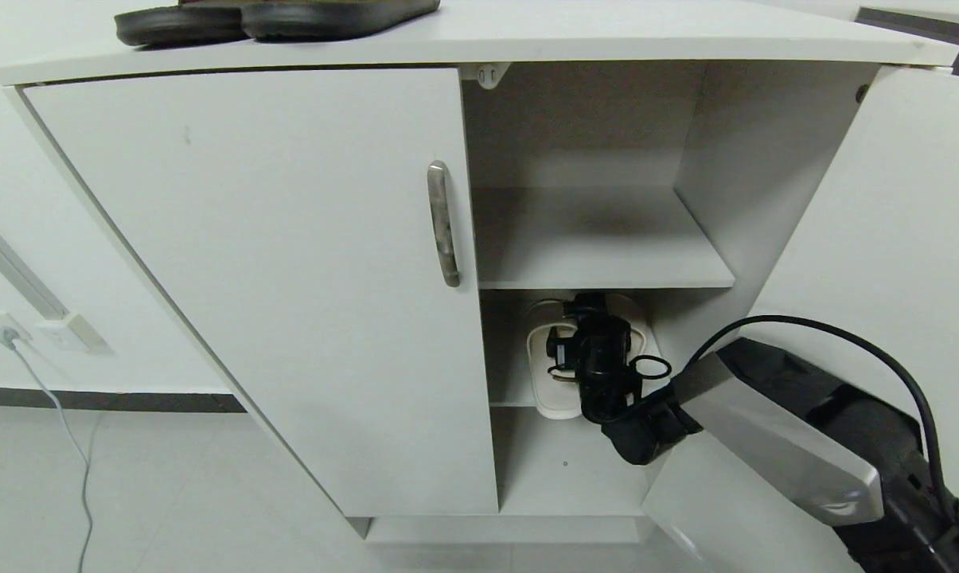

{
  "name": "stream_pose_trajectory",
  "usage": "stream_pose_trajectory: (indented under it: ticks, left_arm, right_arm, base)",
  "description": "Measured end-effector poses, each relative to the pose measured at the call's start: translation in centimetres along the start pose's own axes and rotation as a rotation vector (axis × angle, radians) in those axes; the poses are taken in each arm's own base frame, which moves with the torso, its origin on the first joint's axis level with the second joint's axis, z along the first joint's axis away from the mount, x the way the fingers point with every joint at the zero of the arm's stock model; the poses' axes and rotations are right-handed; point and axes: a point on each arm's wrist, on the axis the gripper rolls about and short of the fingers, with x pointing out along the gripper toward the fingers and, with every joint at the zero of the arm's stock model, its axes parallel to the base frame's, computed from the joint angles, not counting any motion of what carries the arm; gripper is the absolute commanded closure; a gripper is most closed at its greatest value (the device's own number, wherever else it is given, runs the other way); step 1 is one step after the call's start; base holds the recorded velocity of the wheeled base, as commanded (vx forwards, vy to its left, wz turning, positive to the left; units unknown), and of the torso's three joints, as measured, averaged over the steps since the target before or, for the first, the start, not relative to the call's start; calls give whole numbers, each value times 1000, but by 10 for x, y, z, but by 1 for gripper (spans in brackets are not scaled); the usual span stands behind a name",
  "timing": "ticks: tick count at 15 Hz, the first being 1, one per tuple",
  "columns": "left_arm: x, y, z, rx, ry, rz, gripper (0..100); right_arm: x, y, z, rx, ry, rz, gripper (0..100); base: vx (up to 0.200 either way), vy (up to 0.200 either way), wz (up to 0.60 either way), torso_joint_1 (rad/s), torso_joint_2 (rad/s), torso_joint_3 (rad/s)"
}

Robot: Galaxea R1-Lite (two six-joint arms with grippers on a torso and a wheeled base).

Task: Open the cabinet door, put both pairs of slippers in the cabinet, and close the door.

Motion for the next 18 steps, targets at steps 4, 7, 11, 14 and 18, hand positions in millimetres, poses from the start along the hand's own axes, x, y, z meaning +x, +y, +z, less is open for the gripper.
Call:
stream_pose_trajectory:
  ticks: [4, 7, 11, 14, 18]
  left_arm:
    - [0, 0, 0, -1, 0, 0, 100]
    - [0, 0, 0, -1, 0, 0, 100]
    - [0, 0, 0, -2, 0, 0, 100]
    - [0, 0, 0, -11, -1, 1, 100]
    - [0, 0, 0, -11, -1, 1, 100]
  right_arm:
    - [-47, -6, 7, -9, 5, 46, 0]
    - [-91, -15, 9, -19, 12, 93, 0]
    - [-145, -22, 14, 0, -20, 170, 0]
    - [-161, -20, 14, -9, -13, 199, 0]
    - [-165, -19, 15, -9, -15, 210, 0]
  base:
    - [0, 0, 0, 0, 0, 0]
    - [0, 0, 0, 0, 0, 0]
    - [0, 0, 0, 0, 0, 0]
    - [-67, 0, 0, 2, 2, -1]
    - [-200, 0, 0, 4, 0, 2]
